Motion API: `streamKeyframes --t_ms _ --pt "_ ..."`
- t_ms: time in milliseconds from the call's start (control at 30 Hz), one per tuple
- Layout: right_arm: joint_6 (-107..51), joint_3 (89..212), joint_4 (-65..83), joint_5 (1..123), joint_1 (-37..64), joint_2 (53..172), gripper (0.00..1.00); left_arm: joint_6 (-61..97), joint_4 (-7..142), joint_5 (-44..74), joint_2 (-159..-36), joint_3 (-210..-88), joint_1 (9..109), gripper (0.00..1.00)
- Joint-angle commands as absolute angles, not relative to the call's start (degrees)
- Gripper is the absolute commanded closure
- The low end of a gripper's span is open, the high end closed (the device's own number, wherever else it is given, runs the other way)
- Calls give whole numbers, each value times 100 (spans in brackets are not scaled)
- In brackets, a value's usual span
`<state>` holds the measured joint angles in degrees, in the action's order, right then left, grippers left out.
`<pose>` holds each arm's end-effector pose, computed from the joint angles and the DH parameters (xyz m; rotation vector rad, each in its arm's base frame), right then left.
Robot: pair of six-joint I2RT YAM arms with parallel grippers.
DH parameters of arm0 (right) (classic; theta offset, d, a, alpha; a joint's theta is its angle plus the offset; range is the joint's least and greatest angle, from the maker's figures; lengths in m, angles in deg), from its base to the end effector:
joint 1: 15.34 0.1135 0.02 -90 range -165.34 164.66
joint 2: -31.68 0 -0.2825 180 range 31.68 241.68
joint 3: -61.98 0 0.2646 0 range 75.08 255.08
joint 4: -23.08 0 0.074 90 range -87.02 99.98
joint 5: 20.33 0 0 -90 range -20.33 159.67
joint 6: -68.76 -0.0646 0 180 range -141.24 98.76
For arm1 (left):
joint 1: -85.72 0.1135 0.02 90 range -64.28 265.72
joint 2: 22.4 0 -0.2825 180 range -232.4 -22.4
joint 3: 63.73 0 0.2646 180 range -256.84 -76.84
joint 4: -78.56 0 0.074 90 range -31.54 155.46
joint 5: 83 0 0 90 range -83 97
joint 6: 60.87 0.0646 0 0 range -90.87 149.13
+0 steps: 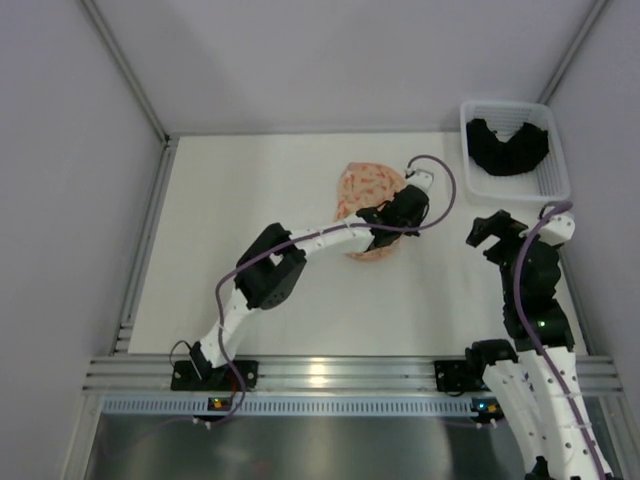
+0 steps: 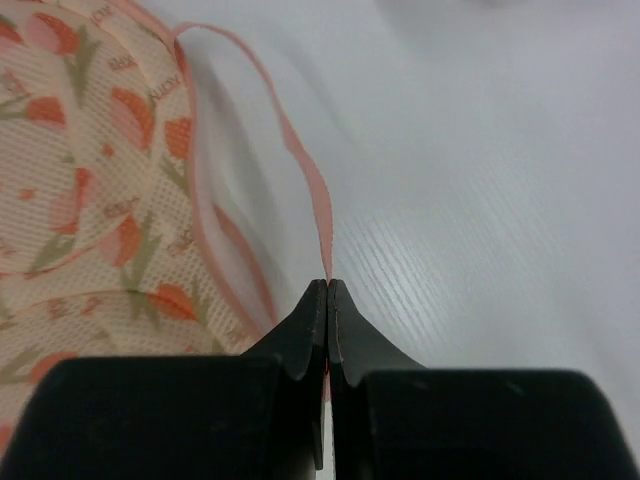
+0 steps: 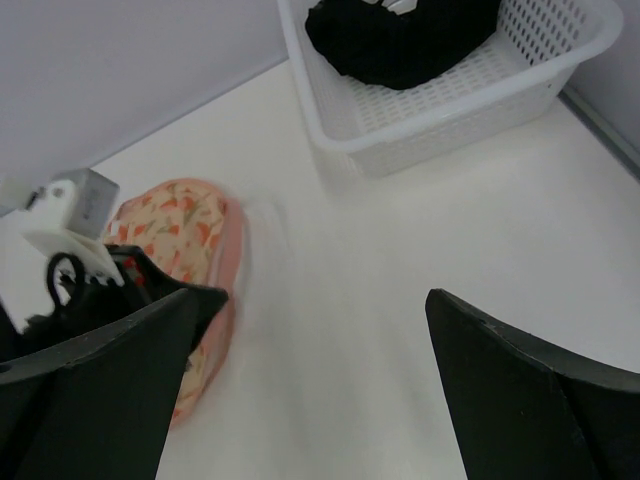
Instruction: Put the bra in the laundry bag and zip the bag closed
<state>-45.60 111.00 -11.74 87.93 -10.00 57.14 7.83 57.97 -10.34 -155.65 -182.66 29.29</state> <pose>0.1415 -0.0071 0.3143 0.5147 1.6813 0.0958 0.3374 -0.4736 0.1762 0.4920 2.1280 -0.4541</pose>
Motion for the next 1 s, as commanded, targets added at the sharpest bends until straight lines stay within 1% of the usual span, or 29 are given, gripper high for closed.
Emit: streamKeyframes --t_ms 0,133,267,400,500,567,667,733,833,967 --pt "-4769 10989 -761 8268 -1068 5796 1 602 6378 -803 -14379 -18012 3078 100" --pt "-4804 10971 -576 7943 -1068 5761 0 50 6835 -689 -13475 -17274 3385 100" --pt "-4629 10788 -200 7565 -1068 5901 1 -435 7326 -452 -12684 -16108 3912 100" --pt "-4620 10602 249 7214 -1060 6516 1 -716 7521 -267 -12006 -15341 4229 100" --pt "-4672 10357 934 6854 -1051 7060 1 -770 7802 -512 -11470 -14699 4414 100" --pt "-4690 10233 1443 6835 -1007 7568 1 -700 7829 -1107 -11153 -14303 4485 100" --pt "-4507 10285 1691 6914 -841 8228 1 -761 7829 -1469 -10784 -13732 4695 100" --pt "-4409 10443 1762 7168 -691 8485 1 -1006 7873 -1523 -10477 -13216 4905 100" --pt "-4295 10558 2034 7195 -454 8915 0 -1261 8101 -1611 -10082 -12547 5169 100" --pt "-4295 10690 2298 7230 -199 9486 1 -1385 8242 -1980 -9624 -11974 5337 100"
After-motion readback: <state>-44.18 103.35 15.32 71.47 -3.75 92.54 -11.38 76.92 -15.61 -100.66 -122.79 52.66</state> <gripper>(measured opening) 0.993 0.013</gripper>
